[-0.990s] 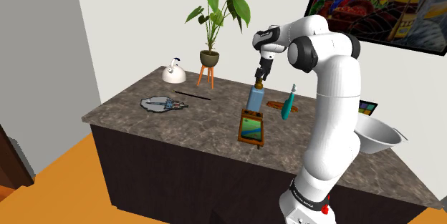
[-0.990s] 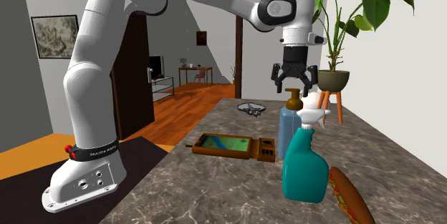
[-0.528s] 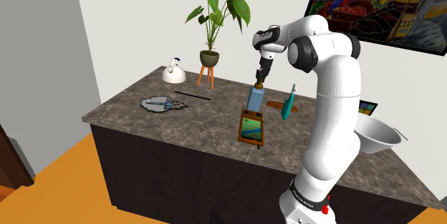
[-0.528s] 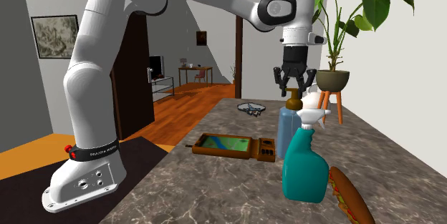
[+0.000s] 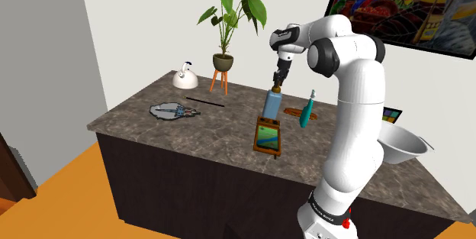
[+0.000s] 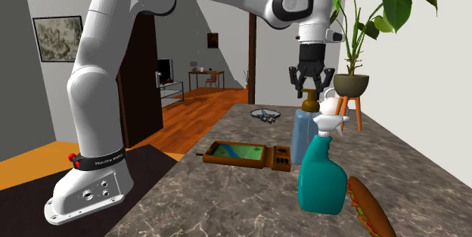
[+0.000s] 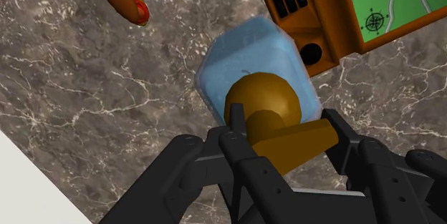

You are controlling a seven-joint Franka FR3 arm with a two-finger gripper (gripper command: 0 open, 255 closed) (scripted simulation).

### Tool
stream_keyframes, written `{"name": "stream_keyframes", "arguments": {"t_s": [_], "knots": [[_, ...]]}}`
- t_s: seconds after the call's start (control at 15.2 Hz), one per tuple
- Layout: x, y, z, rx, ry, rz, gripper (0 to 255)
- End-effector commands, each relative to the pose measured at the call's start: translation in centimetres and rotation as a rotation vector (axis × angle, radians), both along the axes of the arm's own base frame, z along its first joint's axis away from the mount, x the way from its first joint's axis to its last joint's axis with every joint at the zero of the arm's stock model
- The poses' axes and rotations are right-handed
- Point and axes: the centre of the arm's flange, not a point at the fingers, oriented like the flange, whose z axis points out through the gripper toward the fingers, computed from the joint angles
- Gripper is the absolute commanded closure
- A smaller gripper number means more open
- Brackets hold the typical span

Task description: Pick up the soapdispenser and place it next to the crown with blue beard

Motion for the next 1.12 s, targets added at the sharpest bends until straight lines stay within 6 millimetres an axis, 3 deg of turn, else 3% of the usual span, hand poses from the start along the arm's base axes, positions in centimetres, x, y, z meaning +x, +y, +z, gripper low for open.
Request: {"name": "stream_keyframes", "arguments": {"t_s": [0.0, 0.73, 1.06], "knots": [[0.0, 0.0, 1.1, 0.000, 0.000, 0.000, 255], [0.0, 0.0, 6.9, 0.000, 0.000, 0.000, 255], [2.7, 6.0, 6.9, 0.000, 0.000, 0.000, 255]]}}
